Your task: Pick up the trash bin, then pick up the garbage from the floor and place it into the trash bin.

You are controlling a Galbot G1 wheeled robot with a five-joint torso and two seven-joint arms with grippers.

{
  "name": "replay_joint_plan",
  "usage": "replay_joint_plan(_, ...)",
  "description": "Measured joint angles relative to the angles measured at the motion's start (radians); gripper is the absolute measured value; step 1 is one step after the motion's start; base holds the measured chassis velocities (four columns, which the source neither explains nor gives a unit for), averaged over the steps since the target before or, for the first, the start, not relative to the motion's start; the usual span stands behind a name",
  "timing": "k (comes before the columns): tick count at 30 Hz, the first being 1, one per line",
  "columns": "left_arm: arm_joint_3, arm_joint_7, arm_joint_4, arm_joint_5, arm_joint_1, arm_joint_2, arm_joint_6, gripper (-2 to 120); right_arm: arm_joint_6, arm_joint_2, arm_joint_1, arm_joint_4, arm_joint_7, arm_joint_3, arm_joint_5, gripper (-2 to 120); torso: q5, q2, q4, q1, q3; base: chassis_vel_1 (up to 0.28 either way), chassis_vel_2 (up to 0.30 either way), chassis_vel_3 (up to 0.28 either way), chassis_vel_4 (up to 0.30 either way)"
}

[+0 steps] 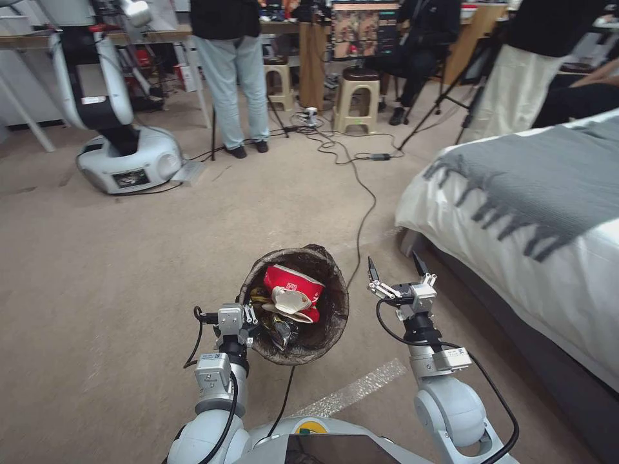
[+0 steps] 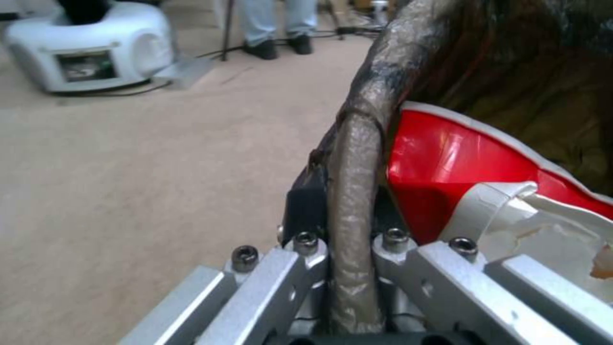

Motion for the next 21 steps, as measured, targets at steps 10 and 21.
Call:
replay_joint_plan(10, 0.000, 0.000, 0.000, 0.000, 0.000, 0.000, 0.000, 0, -0.016, -0.010, 0.021, 0.006, -0.008, 0.002, 0.010, 100, 0.0002, 0.000, -0.0001, 0.000, 0.000, 0.120, 0.123, 0.127, 0.128)
replay_joint_plan(21, 0.000, 0.000, 0.000, 0.000, 0.000, 0.000, 0.000, 0, -0.018, -0.009, 0.021, 0.008, -0.010, 0.002, 0.010, 100, 0.0002, 0.000, 0.0001, 0.000, 0.000, 0.129, 0.129, 0.122, 0.122)
